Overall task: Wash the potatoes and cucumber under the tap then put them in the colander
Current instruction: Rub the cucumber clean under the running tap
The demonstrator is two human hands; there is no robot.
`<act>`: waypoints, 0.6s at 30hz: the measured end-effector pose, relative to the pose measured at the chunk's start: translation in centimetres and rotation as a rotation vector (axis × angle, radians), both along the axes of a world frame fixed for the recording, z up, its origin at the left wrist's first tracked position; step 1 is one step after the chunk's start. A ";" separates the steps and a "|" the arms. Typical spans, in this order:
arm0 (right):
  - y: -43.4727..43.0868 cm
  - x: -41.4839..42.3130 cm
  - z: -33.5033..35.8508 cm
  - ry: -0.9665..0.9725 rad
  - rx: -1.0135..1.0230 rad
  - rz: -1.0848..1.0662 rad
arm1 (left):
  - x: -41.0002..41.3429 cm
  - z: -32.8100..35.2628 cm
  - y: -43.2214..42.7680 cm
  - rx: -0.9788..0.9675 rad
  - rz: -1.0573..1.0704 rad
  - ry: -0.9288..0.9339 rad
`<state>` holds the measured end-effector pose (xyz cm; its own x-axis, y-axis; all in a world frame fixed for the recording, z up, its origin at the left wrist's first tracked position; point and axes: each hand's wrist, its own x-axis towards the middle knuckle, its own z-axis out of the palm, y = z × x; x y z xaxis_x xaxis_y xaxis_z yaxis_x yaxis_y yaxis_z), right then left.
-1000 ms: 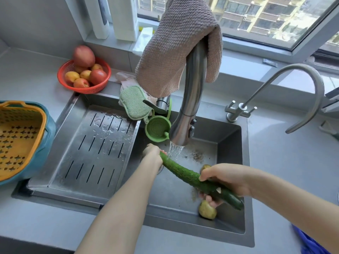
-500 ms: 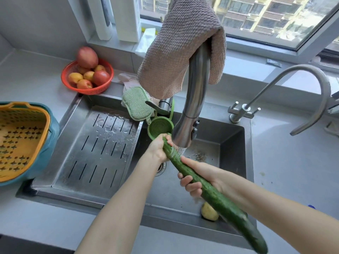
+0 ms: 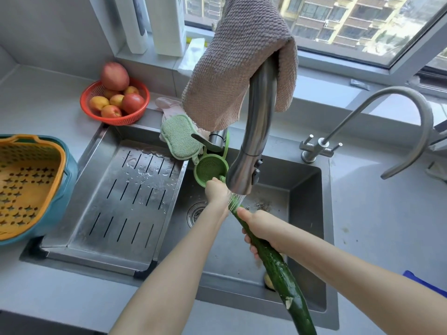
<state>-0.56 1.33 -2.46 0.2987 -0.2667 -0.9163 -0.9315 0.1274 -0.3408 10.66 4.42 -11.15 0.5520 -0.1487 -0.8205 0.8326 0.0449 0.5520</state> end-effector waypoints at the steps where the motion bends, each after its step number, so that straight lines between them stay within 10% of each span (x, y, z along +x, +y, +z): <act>1: -0.1 0.1 -0.1 0.015 -0.035 0.023 | 0.3 -0.1 0.1 -0.009 -0.023 0.018; 8: 0.2 -0.5 0.7 -0.057 -0.251 0.413 | 0.9 0.9 1.1 0.045 -0.015 0.017; 18: -2.0 -0.3 0.8 0.027 0.481 -0.196 | 0.2 -0.4 3.9 -0.399 0.073 0.385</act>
